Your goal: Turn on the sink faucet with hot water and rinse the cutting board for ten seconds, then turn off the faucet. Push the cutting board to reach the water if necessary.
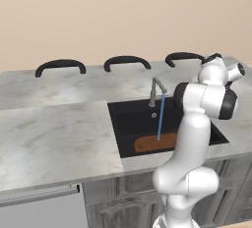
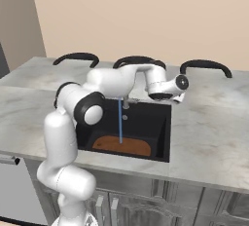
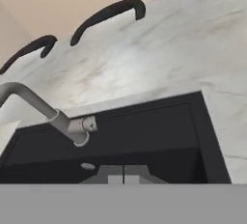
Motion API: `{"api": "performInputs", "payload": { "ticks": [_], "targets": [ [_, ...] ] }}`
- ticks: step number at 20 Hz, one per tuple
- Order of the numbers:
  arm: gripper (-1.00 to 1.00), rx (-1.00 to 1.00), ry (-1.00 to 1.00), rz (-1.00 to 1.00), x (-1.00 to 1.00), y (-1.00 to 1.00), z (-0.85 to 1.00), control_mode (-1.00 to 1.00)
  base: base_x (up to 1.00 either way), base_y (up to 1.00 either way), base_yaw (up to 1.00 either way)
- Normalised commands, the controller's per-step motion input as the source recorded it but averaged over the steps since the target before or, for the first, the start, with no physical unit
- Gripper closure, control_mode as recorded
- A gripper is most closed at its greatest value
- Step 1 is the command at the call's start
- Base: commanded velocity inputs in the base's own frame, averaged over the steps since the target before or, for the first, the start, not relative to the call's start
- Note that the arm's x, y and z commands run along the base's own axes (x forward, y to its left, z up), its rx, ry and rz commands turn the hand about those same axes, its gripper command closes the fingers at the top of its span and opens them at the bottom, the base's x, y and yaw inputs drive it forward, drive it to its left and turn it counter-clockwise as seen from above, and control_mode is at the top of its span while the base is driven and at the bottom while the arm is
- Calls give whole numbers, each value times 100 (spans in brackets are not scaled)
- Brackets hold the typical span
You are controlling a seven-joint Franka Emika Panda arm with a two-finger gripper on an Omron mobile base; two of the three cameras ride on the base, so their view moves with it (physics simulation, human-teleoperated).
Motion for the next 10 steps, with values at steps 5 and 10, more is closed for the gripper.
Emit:
{"api": "performInputs", "payload": {
  "ticks": [5,10],
  "targets": [
    [100,0,-11,24,0,0,-13,-100,0,0,0],
    [100,0,-17,22,0,0,-30,-100,0,0,0]
  ]
}}
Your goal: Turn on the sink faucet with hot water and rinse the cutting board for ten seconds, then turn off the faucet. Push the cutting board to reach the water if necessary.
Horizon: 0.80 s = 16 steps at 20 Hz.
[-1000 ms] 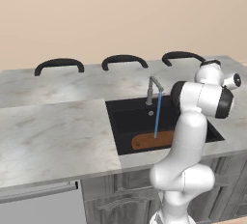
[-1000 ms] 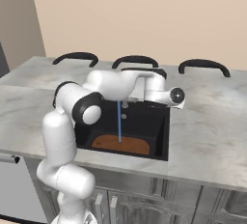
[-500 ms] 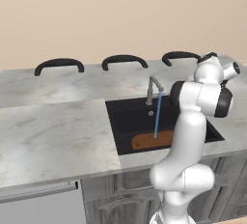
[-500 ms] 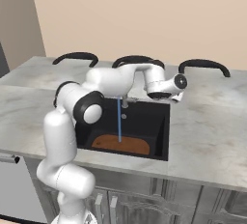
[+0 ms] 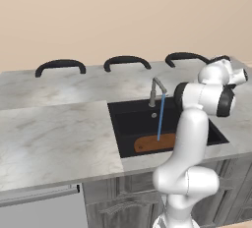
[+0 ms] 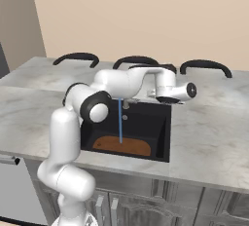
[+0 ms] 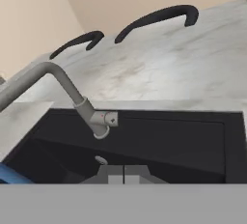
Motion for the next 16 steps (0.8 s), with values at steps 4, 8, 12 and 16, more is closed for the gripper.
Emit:
{"api": "performInputs", "payload": {
  "ticks": [4,8,12,16],
  "targets": [
    [100,0,0,11,20,10,-31,-100,0,0,0],
    [100,0,0,7,44,24,-24,-100,0,0,0],
    [100,0,0,1,41,28,-6,-100,0,0,0],
    [100,0,6,0,42,17,-2,-100,0,0,0]
  ]
}}
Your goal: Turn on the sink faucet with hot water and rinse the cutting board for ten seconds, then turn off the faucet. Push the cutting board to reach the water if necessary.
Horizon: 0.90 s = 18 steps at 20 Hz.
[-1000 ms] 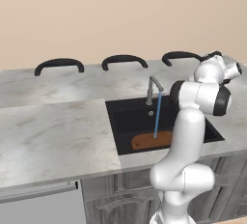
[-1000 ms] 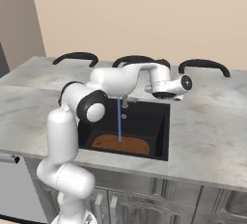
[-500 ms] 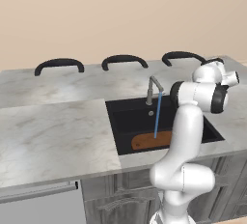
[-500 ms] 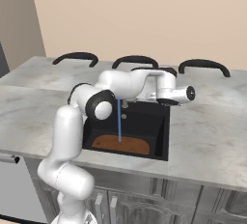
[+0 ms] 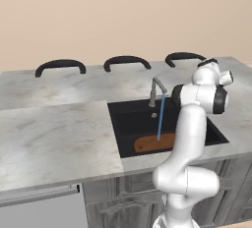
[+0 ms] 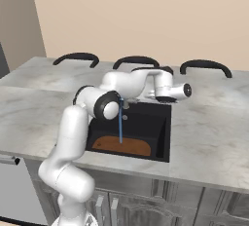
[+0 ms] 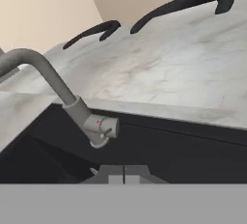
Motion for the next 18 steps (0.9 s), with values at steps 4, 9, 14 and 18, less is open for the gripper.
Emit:
{"api": "performInputs", "payload": {
  "ticks": [4,9,14,18],
  "targets": [
    [100,0,4,0,41,11,-5,-100,0,0,0],
    [100,0,0,0,17,1,-14,-100,0,0,0],
    [100,0,0,0,0,0,-13,-100,0,0,0],
    [100,0,0,0,0,0,-16,-100,0,0,0]
  ]
}}
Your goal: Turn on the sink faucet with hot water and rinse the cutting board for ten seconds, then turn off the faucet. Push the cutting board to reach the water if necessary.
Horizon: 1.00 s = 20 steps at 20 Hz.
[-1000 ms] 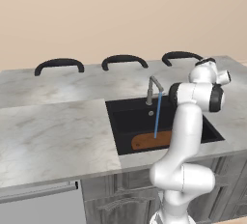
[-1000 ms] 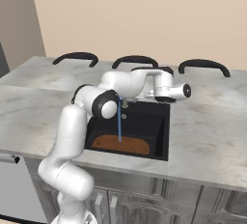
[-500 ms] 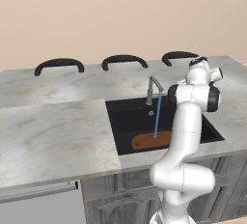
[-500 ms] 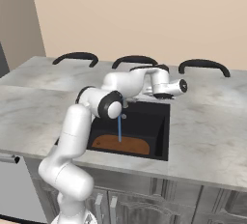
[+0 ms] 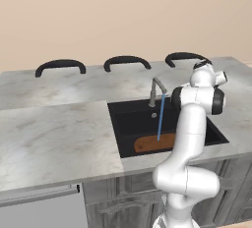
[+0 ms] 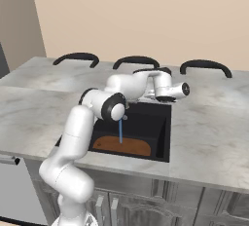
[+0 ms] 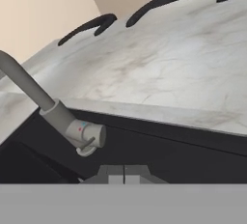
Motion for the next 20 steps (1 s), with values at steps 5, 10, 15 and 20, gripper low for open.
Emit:
{"api": "performInputs", "payload": {
  "ticks": [5,10,15,20],
  "targets": [
    [100,0,0,0,0,5,-4,-100,0,0,0],
    [100,0,0,0,0,0,0,-100,0,0,0],
    [100,0,0,0,0,0,0,-100,0,0,0],
    [100,0,0,0,0,0,0,-100,0,0,0]
  ]
}}
